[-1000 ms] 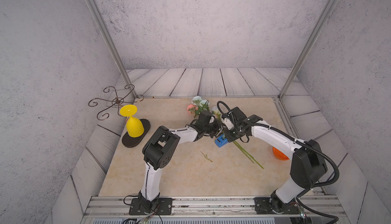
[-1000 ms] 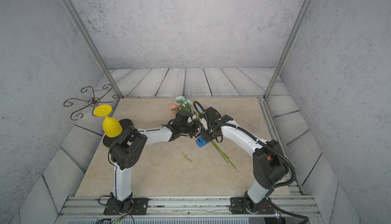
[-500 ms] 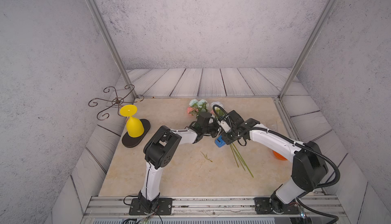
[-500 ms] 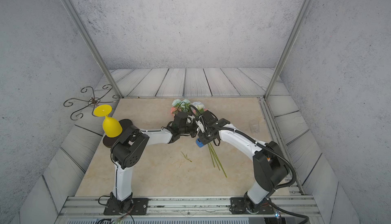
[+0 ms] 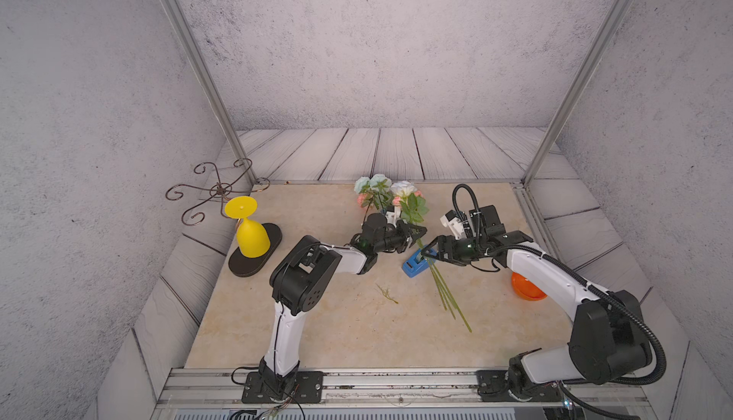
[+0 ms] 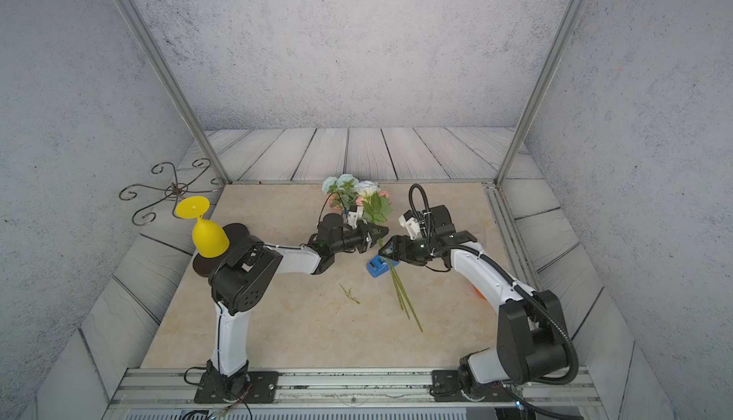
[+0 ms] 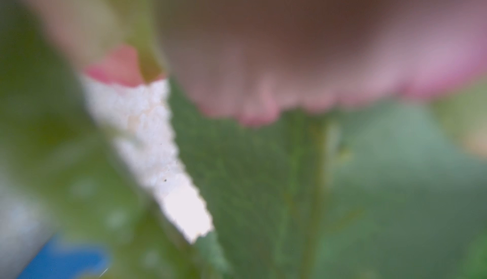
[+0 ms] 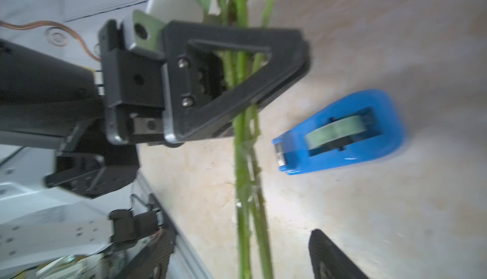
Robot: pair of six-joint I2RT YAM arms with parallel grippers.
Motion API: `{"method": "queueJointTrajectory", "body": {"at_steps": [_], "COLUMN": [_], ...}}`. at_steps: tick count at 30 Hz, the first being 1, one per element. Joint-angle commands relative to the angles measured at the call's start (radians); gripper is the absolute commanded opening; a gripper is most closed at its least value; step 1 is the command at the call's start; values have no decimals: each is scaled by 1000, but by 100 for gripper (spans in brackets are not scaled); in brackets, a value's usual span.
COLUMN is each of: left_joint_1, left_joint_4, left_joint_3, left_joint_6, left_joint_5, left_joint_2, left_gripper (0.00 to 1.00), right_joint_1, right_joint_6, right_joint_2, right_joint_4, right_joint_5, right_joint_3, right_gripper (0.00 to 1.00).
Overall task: Wrap bouquets with tape
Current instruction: Wrap the tape around the bouquet.
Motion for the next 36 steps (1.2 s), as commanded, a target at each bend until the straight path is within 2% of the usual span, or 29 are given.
{"method": "queueJointTrajectory", "body": {"at_steps": [1, 5, 8, 11, 16, 18, 20, 21, 23, 25, 27, 30, 31, 33, 36], "left_joint_1": [3, 3, 4, 3, 1, -1, -6, -9, -11, -9, -8, -8, -8, -6, -6], "left_joint_4": [210, 288, 354, 367, 423, 457, 461, 459, 459, 462, 461, 456, 438, 351, 116], "left_joint_3": [2, -14, -27, -16, -32, -47, -55, -57, -59, -69, -74, -65, -66, -72, -91], "left_joint_6": [7, 11, -7, -10, -43, -54, -48, -41, -44, -44, -41, -49, -49, -28, 56], "left_joint_5": [-18, -42, -62, -47, -62, -72, -65, -63, -70, -85, -88, -75, -71, -52, -49], "left_joint_2": [10, 14, 24, 36, 58, 65, 63, 61, 64, 63, 64, 71, 68, 49, -27], "left_gripper": [0, 0, 0, 0, 0, 0, 0, 0, 0, 0, 0, 0, 0, 0, 11], "right_joint_1": [2, -24, -42, -51, -69, -72, -72, -72, -71, -73, -73, -73, -72, -67, -46], "right_joint_6": [192, 402, 514, 645, 950, 1024, 1000, 944, 786, 536, 429, 370, 313, 142, -85], "right_joint_2": [65, 110, 176, 236, 357, 397, 411, 399, 347, 283, 250, 240, 235, 213, 187], "right_joint_4": [221, 544, 712, 927, 1384, 1487, 1446, 1363, 1127, 793, 632, 553, 479, 249, -48], "right_joint_5": [-224, -282, -337, -354, -367, -369, -377, -378, -377, -357, -336, -313, -292, -216, -70], "right_joint_3": [-49, -149, -185, -221, -258, -259, -254, -253, -241, -195, -171, -150, -130, -60, 53], "right_gripper": [79, 70, 64, 63, 62, 55, 46, 39, 23, 11, 2, 0, 0, 0, 0]}}
